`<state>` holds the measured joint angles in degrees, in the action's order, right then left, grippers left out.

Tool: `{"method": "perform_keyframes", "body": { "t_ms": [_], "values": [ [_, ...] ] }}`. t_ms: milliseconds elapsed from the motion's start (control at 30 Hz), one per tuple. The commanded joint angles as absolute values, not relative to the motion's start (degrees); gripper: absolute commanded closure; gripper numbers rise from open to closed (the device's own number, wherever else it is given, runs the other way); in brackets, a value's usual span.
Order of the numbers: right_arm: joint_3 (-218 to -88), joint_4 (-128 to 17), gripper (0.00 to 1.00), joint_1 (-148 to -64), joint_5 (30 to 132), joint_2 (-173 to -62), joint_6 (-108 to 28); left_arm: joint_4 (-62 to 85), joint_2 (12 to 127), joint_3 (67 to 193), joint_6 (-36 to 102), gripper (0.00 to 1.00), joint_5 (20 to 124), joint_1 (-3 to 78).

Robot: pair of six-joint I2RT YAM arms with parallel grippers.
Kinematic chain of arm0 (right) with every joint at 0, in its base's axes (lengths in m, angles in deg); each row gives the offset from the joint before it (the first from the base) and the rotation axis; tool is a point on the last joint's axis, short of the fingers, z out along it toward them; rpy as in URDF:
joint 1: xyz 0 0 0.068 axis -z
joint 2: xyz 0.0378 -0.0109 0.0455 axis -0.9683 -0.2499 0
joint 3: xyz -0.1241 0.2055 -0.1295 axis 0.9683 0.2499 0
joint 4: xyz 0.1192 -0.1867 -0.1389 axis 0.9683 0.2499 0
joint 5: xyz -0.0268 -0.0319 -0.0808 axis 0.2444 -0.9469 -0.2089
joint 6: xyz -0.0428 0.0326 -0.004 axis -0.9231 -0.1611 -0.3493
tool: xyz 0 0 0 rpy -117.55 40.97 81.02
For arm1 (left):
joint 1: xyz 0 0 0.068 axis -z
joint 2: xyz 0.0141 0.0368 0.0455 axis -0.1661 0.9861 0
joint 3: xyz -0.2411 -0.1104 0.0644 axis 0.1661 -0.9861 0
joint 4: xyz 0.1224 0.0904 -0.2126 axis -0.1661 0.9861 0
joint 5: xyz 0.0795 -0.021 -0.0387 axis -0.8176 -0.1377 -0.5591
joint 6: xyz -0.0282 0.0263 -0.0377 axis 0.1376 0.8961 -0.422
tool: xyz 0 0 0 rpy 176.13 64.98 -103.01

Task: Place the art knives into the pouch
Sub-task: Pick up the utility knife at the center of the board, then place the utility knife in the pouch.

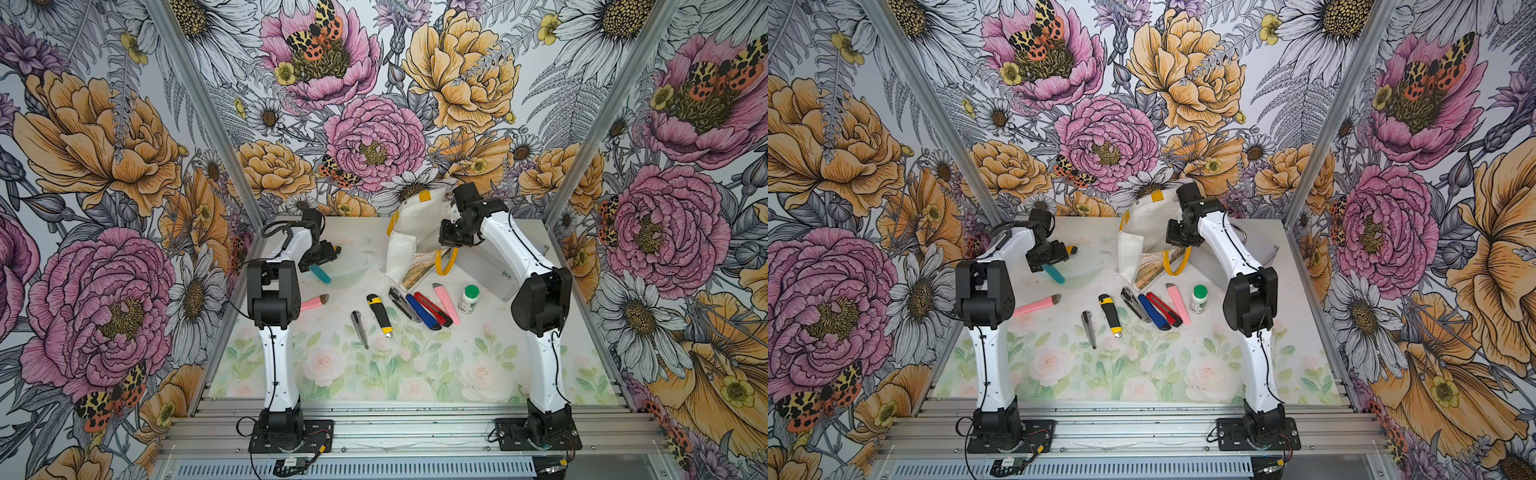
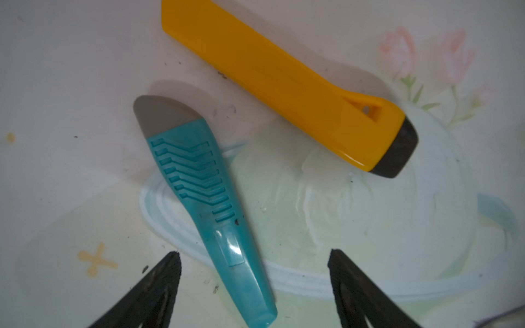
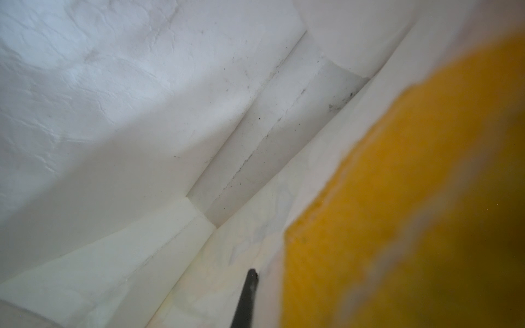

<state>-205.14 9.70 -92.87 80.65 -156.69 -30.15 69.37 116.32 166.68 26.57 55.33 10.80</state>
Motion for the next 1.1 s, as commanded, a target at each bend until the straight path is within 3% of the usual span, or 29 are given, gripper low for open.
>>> {"method": "perform_keyframes", "body": {
  "t_ms": [0, 167, 400, 467, 767, 900, 1067],
  "values": [
    [-204.0, 8.6, 1.0, -93.4, 79.8, -154.0, -29.9, 68.3, 117.7, 166.9, 25.1, 0.18, 53.0, 9.6],
    [-202.9, 8.0, 1.0, -93.4, 79.8, -153.4, -29.9, 68.2, 119.6, 167.0, 24.5, 0.28, 54.4, 8.3],
    [-200.7, 6.4, 1.0, -93.6, 80.1, -152.0, -29.8, 68.2, 120.9, 167.1, 24.7, 0.76, 55.1, 7.9],
    [-200.4, 6.0, 1.0, -93.7, 80.3, -152.0, -29.8, 68.2, 119.9, 166.8, 25.0, 0.83, 55.0, 8.1],
    [-200.4, 4.3, 1.0, -94.2, 81.9, -152.0, -29.8, 68.4, 103.9, 168.2, 27.6, 0.88, 54.9, 12.8],
    [-200.4, 3.7, 1.0, -94.3, 82.7, -152.1, -29.9, 68.3, 99.8, 177.5, 31.4, 0.87, 59.2, 20.2],
    [-200.1, 3.2, 1.0, -94.6, 83.5, -152.1, -29.9, 68.3, 104.5, 195.4, 35.7, 0.85, 63.2, 31.5]
  ]
}}
